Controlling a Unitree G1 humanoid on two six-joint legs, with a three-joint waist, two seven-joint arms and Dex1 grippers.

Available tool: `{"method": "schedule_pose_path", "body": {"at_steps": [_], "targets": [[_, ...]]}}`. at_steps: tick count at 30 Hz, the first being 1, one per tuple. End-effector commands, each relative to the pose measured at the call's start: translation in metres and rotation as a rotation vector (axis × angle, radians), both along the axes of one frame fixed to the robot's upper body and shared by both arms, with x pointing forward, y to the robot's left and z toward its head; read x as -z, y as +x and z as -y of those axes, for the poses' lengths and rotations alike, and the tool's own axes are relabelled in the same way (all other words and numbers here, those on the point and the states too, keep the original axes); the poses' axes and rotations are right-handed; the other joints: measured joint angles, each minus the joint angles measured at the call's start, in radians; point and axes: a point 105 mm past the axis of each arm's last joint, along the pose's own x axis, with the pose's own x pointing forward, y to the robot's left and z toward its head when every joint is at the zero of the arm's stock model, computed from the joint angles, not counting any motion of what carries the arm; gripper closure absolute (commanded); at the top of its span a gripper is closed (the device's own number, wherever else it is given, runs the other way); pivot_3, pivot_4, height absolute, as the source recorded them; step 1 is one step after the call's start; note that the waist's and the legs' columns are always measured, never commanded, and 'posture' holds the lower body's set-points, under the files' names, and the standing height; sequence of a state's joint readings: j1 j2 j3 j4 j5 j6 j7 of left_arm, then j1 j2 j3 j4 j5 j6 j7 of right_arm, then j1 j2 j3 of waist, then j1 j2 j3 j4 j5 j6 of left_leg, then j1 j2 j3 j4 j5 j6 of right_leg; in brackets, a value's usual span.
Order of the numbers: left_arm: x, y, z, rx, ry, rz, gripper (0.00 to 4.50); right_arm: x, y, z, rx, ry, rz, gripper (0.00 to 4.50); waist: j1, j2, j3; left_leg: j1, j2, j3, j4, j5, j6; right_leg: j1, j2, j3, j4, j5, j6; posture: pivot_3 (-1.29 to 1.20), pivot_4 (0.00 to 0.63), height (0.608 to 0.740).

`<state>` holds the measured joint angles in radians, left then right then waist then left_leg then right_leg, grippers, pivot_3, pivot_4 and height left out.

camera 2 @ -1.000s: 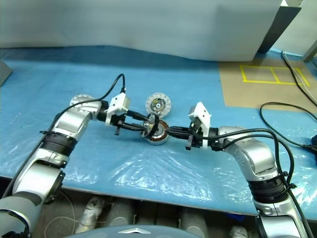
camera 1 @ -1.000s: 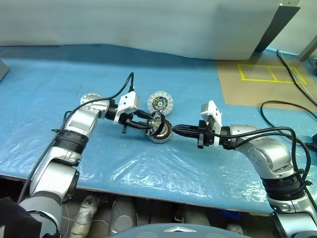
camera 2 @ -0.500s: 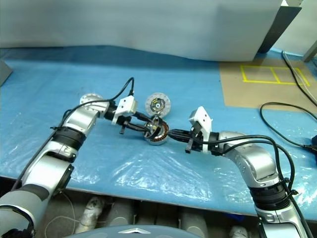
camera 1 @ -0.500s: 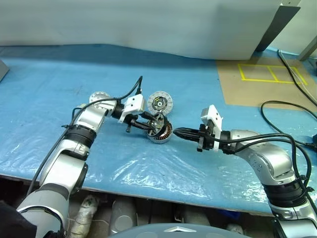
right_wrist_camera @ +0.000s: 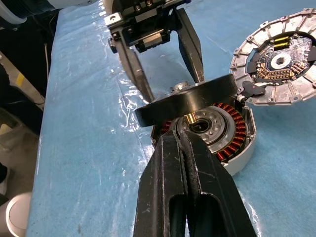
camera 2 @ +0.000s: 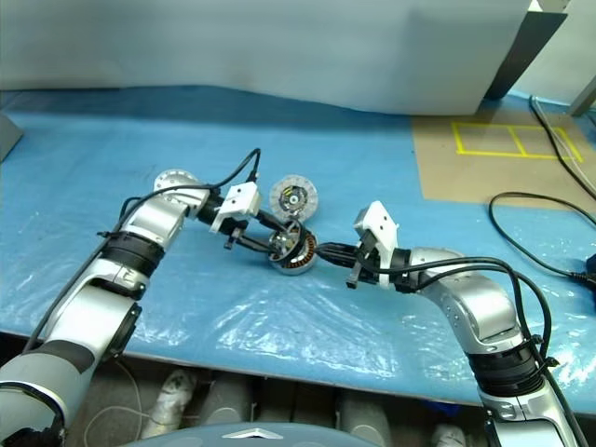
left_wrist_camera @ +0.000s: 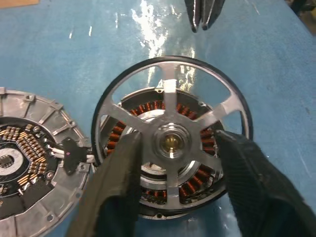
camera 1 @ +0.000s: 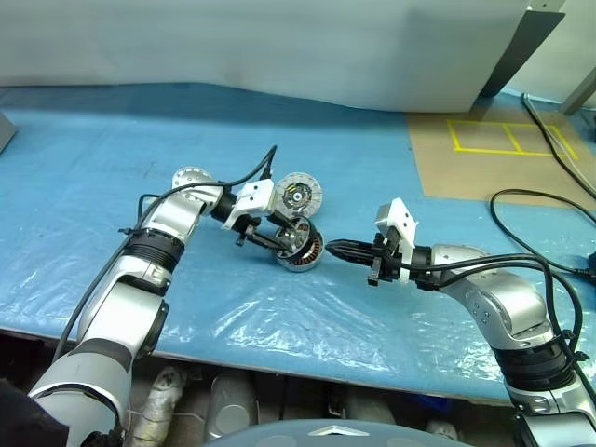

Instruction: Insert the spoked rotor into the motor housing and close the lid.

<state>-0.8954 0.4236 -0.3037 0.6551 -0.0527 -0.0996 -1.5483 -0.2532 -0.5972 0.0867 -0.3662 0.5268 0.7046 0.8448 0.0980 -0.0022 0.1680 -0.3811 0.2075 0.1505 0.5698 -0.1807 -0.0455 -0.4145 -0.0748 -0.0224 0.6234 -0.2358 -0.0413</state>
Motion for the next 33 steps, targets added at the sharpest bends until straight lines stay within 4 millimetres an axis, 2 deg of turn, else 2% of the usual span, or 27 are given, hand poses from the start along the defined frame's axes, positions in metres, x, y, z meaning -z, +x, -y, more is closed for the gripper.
{"method": "schedule_pose_path", "body": {"at_steps": [1,8,14,17,20,25,29,33], "targets": [[-0.003,0.011,-0.002,-0.051,0.02,0.103,0.97,-0.005,-0.001,-0.003,-0.005,0.006,0.035,4.5,0.0,0.0,0.0,0.0,0.0,0.0,0.0,0.0,0.0,0.0,0.0,0.0,0.0,0.0,0.0,0.0,0.15,0.74],[-0.026,0.011,0.002,-0.059,-0.078,0.134,0.97,-0.005,0.0,-0.005,-0.006,0.007,0.038,4.5,0.001,0.0,0.0,0.0,0.0,0.0,0.0,0.0,0.0,0.0,0.0,0.0,0.0,0.0,0.0,0.0,0.15,0.74],[-0.058,0.006,-0.003,-0.089,-0.234,0.074,0.97,-0.015,0.0,-0.011,-0.033,0.04,0.047,4.5,-0.001,0.0,0.0,0.0,0.0,0.0,0.0,0.0,0.0,0.0,0.0,0.0,0.0,0.0,0.0,0.0,0.15,0.74],[-0.057,0.007,-0.013,-0.152,-0.262,0.042,0.97,-0.017,0.007,-0.021,-0.059,0.053,0.055,4.5,-0.007,0.0,0.0,0.0,0.0,0.0,0.0,0.0,0.0,0.0,0.0,0.0,0.0,0.0,0.0,0.0,0.15,0.74],[-0.049,0.017,-0.023,-0.274,-0.294,0.045,0.97,-0.008,0.023,-0.037,-0.073,0.064,0.03,4.5,-0.011,0.001,0.0,0.002,0.0,0.0,-0.001,0.0,0.0,0.0,0.0,0.0,0.0,0.0,0.0,0.0,0.15,0.74],[-0.052,0.027,-0.027,-0.423,-0.394,0.035,0.97,-0.006,0.04,-0.062,-0.109,0.106,0.011,4.5,-0.005,0.001,0.0,-0.004,0.0,0.0,0.001,0.0,0.0,-0.003,0.0,-0.001,0.0,0.0,0.0,0.0,0.15,0.74],[-0.048,0.022,-0.027,-0.457,-0.408,0.023,0.97,0.016,0.048,-0.07,-0.105,0.076,-0.044,4.5,-0.003,0.001,0.0,-0.005,0.0,0.0,0.0,0.0,0.0,-0.003,0.0,-0.002,0.0,0.0,0.0,0.0,0.15,0.74],[-0.044,0.018,-0.03,-0.489,-0.408,0.014,0.97,0.071,0.046,-0.06,-0.122,-0.167,-0.051,4.5,-0.006,0.001,0.0,-0.005,0.0,0.0,0.0,0.0,0.0,-0.004,0.0,-0.002,0.0,0.0,0.0,0.0,0.15,0.74]]}}
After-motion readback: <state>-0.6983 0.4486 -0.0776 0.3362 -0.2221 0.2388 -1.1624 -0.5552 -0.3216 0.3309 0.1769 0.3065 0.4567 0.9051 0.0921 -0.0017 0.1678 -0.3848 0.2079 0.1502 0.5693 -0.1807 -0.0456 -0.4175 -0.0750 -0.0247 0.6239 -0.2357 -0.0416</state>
